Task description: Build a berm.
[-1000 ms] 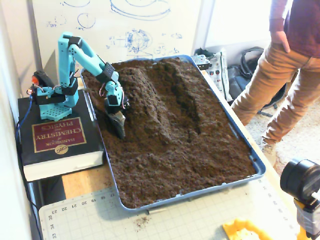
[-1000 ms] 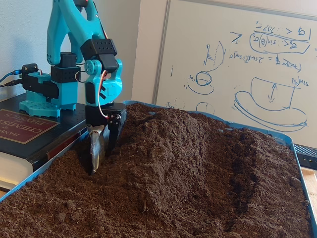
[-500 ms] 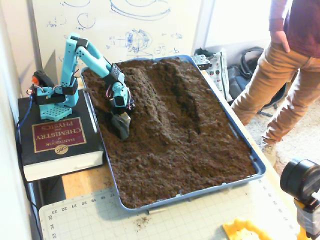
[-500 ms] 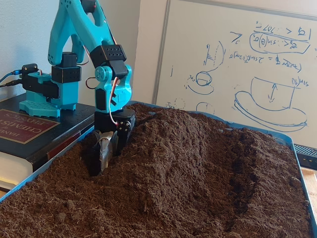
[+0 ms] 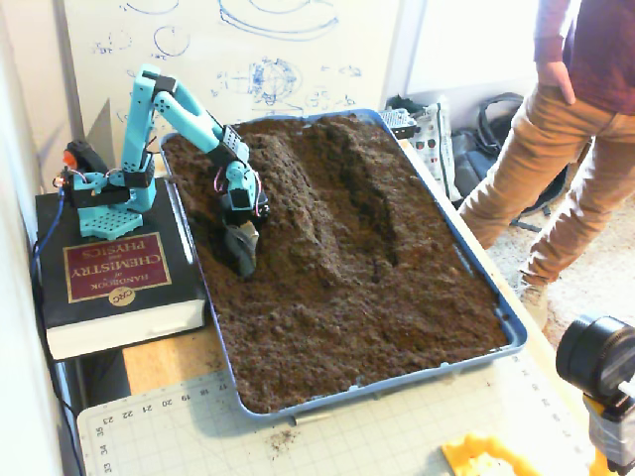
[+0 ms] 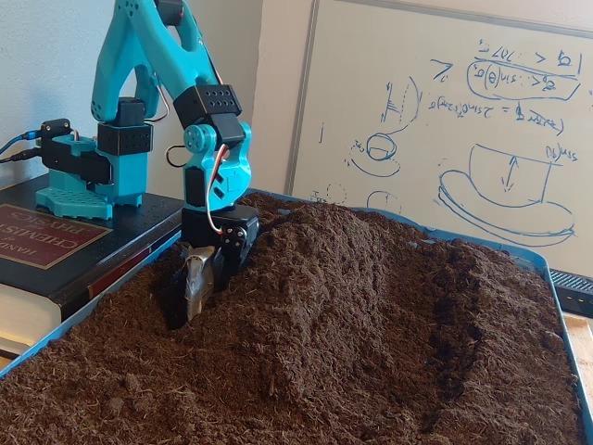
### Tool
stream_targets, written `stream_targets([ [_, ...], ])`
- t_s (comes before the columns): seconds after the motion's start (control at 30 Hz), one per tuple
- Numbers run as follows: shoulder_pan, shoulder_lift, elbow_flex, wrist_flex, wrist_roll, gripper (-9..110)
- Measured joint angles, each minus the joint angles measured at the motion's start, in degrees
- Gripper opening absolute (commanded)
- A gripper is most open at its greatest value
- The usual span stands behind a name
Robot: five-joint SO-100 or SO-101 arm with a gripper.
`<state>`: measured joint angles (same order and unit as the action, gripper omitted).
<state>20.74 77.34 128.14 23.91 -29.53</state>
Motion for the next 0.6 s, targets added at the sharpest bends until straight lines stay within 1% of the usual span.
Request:
stream_targets([
  [0.6,-1.14,0.18,-0.79,0.00,0.18,0],
])
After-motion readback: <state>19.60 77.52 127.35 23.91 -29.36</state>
